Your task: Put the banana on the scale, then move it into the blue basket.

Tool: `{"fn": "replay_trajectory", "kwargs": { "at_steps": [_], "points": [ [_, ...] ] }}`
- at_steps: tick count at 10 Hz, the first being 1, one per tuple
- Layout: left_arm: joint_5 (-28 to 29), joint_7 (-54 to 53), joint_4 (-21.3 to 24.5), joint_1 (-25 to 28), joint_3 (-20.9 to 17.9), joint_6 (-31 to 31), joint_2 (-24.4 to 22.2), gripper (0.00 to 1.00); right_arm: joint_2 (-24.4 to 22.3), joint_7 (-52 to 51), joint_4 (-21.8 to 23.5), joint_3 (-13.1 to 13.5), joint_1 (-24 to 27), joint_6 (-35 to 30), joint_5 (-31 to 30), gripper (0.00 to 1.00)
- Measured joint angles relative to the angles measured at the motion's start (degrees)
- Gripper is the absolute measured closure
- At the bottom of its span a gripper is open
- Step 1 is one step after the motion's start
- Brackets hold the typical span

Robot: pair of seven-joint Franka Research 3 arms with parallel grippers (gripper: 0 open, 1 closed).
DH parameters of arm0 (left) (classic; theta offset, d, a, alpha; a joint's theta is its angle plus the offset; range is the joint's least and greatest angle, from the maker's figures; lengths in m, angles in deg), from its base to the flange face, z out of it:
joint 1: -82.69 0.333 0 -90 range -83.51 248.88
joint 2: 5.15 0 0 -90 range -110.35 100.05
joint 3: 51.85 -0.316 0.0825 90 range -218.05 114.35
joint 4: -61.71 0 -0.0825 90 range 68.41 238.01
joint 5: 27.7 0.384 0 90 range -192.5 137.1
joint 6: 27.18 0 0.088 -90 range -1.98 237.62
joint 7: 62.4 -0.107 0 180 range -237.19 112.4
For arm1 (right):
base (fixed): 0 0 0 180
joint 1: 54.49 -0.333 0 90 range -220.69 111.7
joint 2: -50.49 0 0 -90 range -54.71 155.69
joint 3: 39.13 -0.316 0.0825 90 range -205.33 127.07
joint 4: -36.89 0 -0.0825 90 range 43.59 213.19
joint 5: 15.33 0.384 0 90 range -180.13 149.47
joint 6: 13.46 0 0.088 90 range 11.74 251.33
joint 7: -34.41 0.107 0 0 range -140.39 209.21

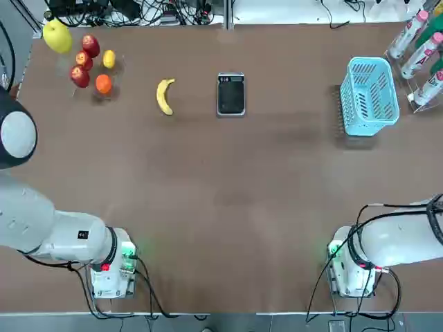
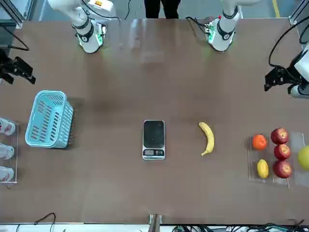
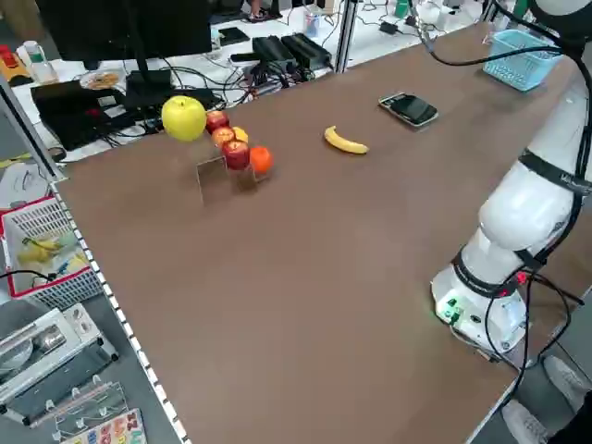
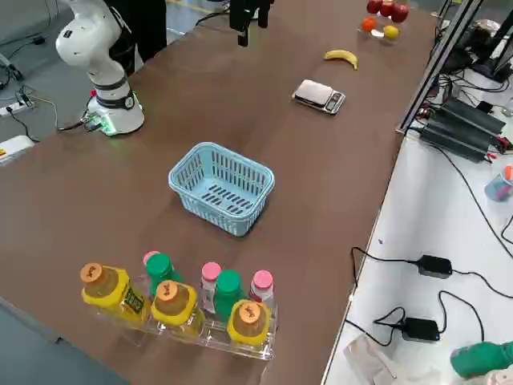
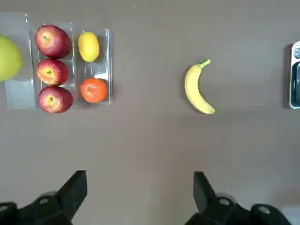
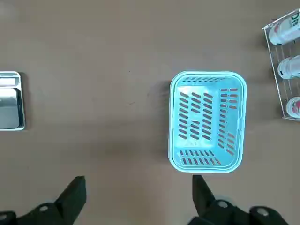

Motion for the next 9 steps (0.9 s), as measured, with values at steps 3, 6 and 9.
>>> {"fn": "replay_trajectory", "kwargs": {
  "at_steps": [3,6,9],
  "points": [
    [0.0,-0.1,-0.1,0.0,0.0,0.0,-0.4,0.0,0.0,0.0,0.0,0.1,0.0,0.2,0.0,0.0],
    [-0.6,0.5,0.4,-0.1,0.1,0.6,1.6,0.0,0.0,0.0,0.0,0.1,0.0,0.2,0.0,0.0],
    [-2.9,9.1,0.9,-0.6,0.5,6.2,7.5,0.0,0.0,0.0,-0.2,0.3,0.1,0.6,0.0,0.0]
  ]
}}
